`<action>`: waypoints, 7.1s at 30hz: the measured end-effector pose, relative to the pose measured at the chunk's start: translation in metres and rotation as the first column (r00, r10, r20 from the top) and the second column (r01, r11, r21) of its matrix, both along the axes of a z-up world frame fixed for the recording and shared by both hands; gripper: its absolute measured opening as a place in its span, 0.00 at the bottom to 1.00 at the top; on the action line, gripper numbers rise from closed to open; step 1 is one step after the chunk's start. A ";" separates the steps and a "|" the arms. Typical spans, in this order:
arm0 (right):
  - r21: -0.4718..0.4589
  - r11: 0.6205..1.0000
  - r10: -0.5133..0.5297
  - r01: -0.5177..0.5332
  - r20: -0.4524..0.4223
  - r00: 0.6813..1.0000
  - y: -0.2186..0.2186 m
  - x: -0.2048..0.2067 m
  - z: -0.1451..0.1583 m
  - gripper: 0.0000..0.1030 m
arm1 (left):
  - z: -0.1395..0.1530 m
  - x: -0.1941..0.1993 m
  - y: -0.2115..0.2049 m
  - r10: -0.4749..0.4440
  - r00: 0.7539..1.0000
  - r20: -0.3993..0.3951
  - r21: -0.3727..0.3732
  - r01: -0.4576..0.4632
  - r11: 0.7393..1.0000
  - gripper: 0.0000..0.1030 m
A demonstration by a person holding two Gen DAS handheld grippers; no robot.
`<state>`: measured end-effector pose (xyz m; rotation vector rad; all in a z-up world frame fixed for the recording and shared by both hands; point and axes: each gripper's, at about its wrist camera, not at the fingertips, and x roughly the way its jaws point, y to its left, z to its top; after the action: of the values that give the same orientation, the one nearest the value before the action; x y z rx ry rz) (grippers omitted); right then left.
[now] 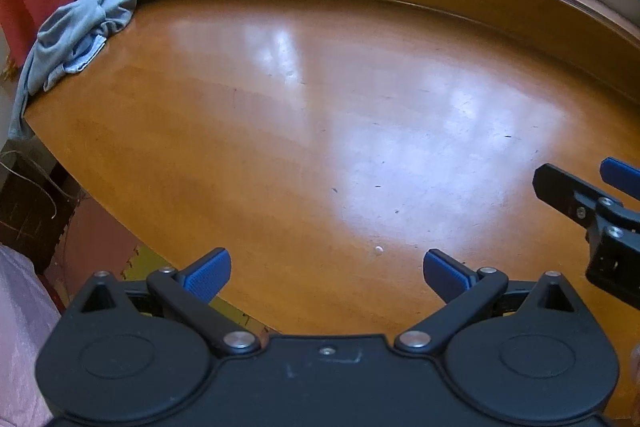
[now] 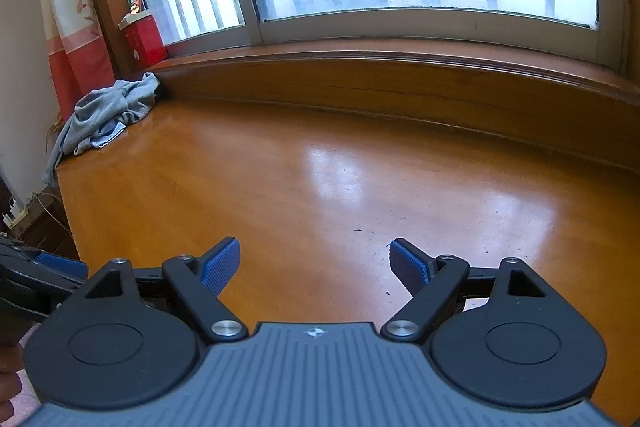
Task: Fold clothes
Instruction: 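Move both open grippers toward the crumpled grey sweatshirt on the sill, then lower both open grippers onto the grey sweatshirt bundle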
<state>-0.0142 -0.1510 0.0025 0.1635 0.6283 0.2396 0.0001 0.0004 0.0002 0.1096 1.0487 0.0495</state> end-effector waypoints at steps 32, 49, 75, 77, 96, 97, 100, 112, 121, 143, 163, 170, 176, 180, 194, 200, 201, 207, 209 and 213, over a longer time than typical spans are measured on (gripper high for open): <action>-0.414 0.863 0.344 -0.291 0.058 0.937 0.257 0.039 0.009 0.82 | 0.012 0.069 0.318 0.162 0.987 0.000 0.002 -0.162 0.987 1.00; -0.556 0.831 0.053 -0.012 0.059 0.997 0.108 0.003 0.038 0.82 | 0.024 0.070 0.267 -0.049 0.998 0.038 -0.093 0.052 0.994 1.00; -0.245 0.824 0.563 -0.510 0.254 0.787 0.012 -0.102 0.099 0.89 | 0.035 -0.080 -0.005 0.164 0.984 0.070 0.022 -0.166 0.986 1.00; -0.218 0.837 0.546 -0.502 0.280 0.790 0.018 -0.111 0.103 0.89 | 0.039 -0.083 -0.004 0.185 0.980 0.078 0.020 -0.187 0.982 1.00; -0.124 0.882 0.469 -0.455 0.331 0.819 0.133 -0.068 0.091 0.90 | 0.074 -0.063 0.111 0.167 0.966 0.196 0.077 -0.185 0.980 1.00; -0.119 0.879 0.473 -0.461 0.328 0.818 0.135 -0.059 0.088 0.90 | 0.075 -0.059 0.119 0.132 0.971 0.199 0.088 -0.152 0.984 1.00; -0.107 0.871 0.487 -0.480 0.319 0.813 0.144 -0.033 0.079 0.90 | 0.080 -0.052 0.147 0.029 0.976 0.215 0.107 -0.053 0.993 1.00; -0.077 0.866 0.497 -0.495 0.259 0.828 0.218 0.024 0.059 0.90 | 0.079 -0.024 0.242 -0.086 0.976 0.200 0.107 0.065 0.992 1.00; -0.102 0.833 0.550 -0.543 0.247 0.798 0.267 0.076 0.062 0.90 | 0.077 0.022 0.290 -0.034 0.981 0.189 0.079 0.020 0.997 1.00; -0.031 0.838 0.539 -0.545 0.210 0.816 0.373 0.190 0.055 0.90 | 0.069 0.196 0.427 0.022 0.997 0.070 0.141 -0.031 0.990 1.00; -0.049 0.932 0.361 -0.358 0.133 0.923 0.600 0.326 0.072 0.91 | 0.081 0.339 0.650 -0.082 0.989 0.123 0.161 0.061 0.985 1.00; -0.104 0.925 0.374 -0.365 0.083 0.924 0.659 0.386 0.069 0.91 | 0.069 0.361 0.681 -0.063 0.996 0.069 0.093 0.056 0.994 1.00; -0.157 0.919 0.365 -0.361 -0.003 0.931 0.689 0.414 0.049 0.87 | 0.065 0.368 0.687 -0.068 0.996 0.059 0.044 0.065 0.997 1.00; -0.140 0.932 0.342 -0.333 0.044 0.939 0.683 0.410 0.054 0.16 | 0.062 0.366 0.687 -0.076 0.995 0.062 0.040 0.074 0.997 1.00; -0.054 0.997 0.076 -0.058 0.422 0.903 0.578 0.308 0.158 0.00 | 0.089 0.341 0.668 -0.108 0.982 0.153 0.072 0.098 0.993 1.00; -0.082 0.997 0.039 -0.015 0.301 0.953 0.521 0.283 0.165 0.20 | 0.091 0.332 0.649 -0.168 0.972 0.167 0.110 0.151 0.982 1.00; -0.096 0.995 0.047 -0.023 0.259 0.965 0.522 0.284 0.156 0.47 | 0.090 0.333 0.648 -0.170 0.972 0.163 0.112 0.153 0.982 1.00; -0.161 0.979 0.146 -0.126 0.122 0.982 0.562 0.302 0.110 0.75 | 0.083 0.341 0.652 -0.158 0.978 0.134 0.100 0.145 0.984 1.00; -0.175 0.969 0.190 -0.172 0.094 0.977 0.578 0.311 0.100 0.76 | 0.080 0.342 0.656 -0.149 0.981 0.123 0.091 0.138 0.986 1.00; -0.196 0.946 0.271 -0.258 0.043 0.962 0.608 0.328 0.081 0.77 | 0.077 0.348 0.666 -0.117 0.987 0.112 0.072 0.110 0.991 1.00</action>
<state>0.3136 0.4575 0.0837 -0.1138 0.5994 0.4416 0.3478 0.6668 0.0772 0.2236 0.9234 -0.0126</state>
